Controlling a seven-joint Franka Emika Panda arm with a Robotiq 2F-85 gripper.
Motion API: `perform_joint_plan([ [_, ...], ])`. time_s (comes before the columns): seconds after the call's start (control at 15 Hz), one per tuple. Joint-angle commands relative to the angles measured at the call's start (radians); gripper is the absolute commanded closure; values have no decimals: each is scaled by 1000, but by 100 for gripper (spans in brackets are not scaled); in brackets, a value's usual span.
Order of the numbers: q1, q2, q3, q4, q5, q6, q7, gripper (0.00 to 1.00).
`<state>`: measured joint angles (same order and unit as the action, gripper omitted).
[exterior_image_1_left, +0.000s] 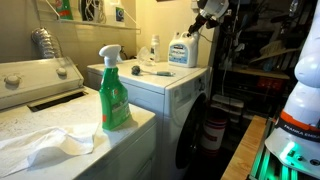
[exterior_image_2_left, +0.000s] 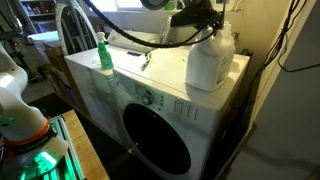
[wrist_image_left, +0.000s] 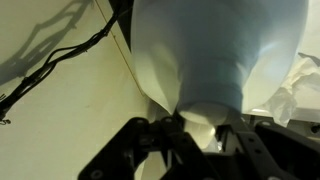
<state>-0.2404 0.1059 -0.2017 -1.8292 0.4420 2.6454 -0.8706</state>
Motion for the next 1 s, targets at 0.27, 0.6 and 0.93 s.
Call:
perform_joint_plan([
  [0.27, -36, 23, -1, 54, -76, 49, -31, 93],
  [0.6, -29, 13, 3, 52, -99, 35, 6, 47],
  [0.93, 3, -91, -22, -5, -287, 127, 326, 17],
])
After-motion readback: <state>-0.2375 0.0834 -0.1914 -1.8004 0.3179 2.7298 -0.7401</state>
